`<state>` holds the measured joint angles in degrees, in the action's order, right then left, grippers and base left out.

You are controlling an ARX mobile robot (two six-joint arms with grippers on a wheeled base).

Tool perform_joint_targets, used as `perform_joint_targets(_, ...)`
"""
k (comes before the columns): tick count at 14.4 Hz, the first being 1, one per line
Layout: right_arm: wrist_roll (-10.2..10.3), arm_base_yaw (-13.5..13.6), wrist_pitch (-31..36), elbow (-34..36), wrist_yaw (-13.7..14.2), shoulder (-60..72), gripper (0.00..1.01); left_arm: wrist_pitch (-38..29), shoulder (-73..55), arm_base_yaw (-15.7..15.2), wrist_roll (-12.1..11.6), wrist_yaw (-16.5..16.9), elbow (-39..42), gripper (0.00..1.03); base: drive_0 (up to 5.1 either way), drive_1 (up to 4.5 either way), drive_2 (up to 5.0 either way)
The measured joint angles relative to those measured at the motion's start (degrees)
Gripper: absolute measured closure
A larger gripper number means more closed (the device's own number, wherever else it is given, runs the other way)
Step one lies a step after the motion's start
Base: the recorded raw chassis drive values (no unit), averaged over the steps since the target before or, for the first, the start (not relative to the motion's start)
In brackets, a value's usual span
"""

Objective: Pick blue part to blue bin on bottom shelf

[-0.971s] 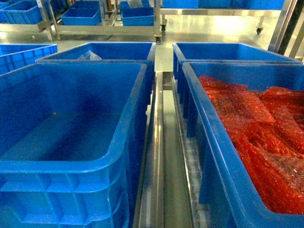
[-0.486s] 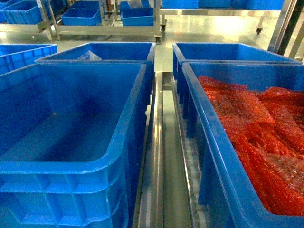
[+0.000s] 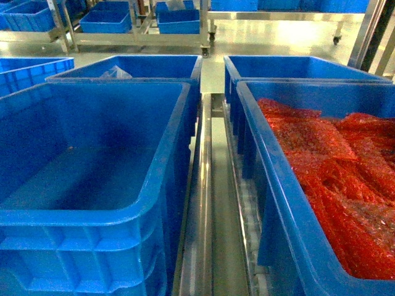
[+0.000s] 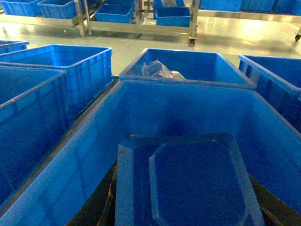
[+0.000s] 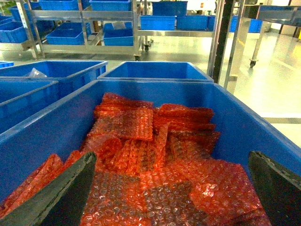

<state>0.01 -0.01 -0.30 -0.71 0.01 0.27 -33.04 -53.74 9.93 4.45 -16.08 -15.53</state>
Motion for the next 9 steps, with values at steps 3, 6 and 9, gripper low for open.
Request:
perform_joint_targets(3,0.0,0.0,0.0,0.0,0.0,0.0,0.03,0.0,0.0,0.0,0.0,0.0,0.0,0.59,0.0,0.0,0.0)
perform_joint_targets(6,0.0,0.0,0.0,0.0,0.0,0.0,0.03,0.0,0.0,0.0,0.0,0.0,0.0,0.59,0.0,0.0,0.0)
perform_joint_targets(9,0.0,0.0,0.0,0.0,0.0,0.0,0.03,0.0,0.0,0.0,0.0,0.0,0.0,0.59,0.0,0.0,0.0)
